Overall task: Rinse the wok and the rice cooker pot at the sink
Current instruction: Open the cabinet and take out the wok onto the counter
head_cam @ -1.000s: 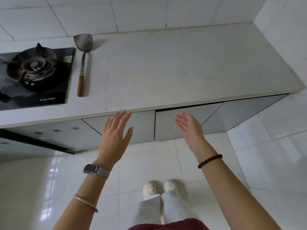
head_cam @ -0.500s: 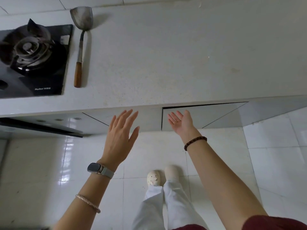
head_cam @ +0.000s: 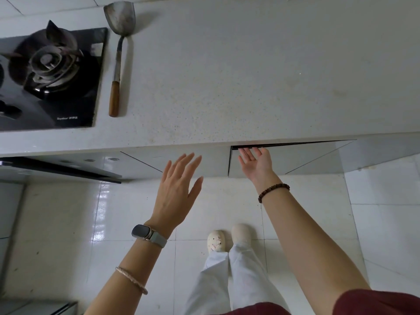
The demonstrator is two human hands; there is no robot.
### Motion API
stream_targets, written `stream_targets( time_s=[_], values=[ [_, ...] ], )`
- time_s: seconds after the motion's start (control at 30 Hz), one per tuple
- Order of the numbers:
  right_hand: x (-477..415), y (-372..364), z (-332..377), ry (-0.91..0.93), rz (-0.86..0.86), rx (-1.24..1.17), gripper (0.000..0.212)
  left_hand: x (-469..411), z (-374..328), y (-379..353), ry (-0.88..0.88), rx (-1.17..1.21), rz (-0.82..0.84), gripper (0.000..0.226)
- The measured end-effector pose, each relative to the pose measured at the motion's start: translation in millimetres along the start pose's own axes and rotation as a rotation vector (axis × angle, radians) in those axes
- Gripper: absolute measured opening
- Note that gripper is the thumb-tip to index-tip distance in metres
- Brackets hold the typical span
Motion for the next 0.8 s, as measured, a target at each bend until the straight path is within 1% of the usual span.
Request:
stream_targets(
  time_s=[0.2,0.27,0.43,0.53,0.7,0.8],
  values=[
    [25.2,38.8,-7.6,-0.021,-0.002,-0.003,0.037,8.5,-7.5,-7.1,-0.069,0.001,0.061,0.051],
    [39.1,57.9,-12.4,-0.014,-0.016,-0.003,0.041,12.4,-15.1,-11.8,-0.115,-0.004,0.102,0.05],
    [72.1,114.7,-16.3,0.012,-0.033,-0.012,0.038,19.9,-34.8,-27.8,-0.234,-0.031,0.189,0.053],
    [91.7,142.8,-10.0,0.041,-0.038,0.052,0.039,24.2,-50.1,-40.6,-0.282,-0.036,0.221,0.05],
    [119.3,182.0,6.1,0.075,-0.124,0.149,0.043,33.6,-86.5,-58.1,-0.356,-0.031,0.266,0.055],
    [140.0,205.6,20.2,0.07,-0.14,0.183,0.045,37.3,-111.2,-66.7,-0.404,-0.029,0.276,0.056]
  ],
)
Point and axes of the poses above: each hand's wrist, its own x-axis away from the middle knuckle, its own y-axis out of the back of the hand, z = x × y, the point moved 5 cm from there along -x, towards the middle knuckle, and after that the axes turned 7 degrees about z, right-handed, at the moved point
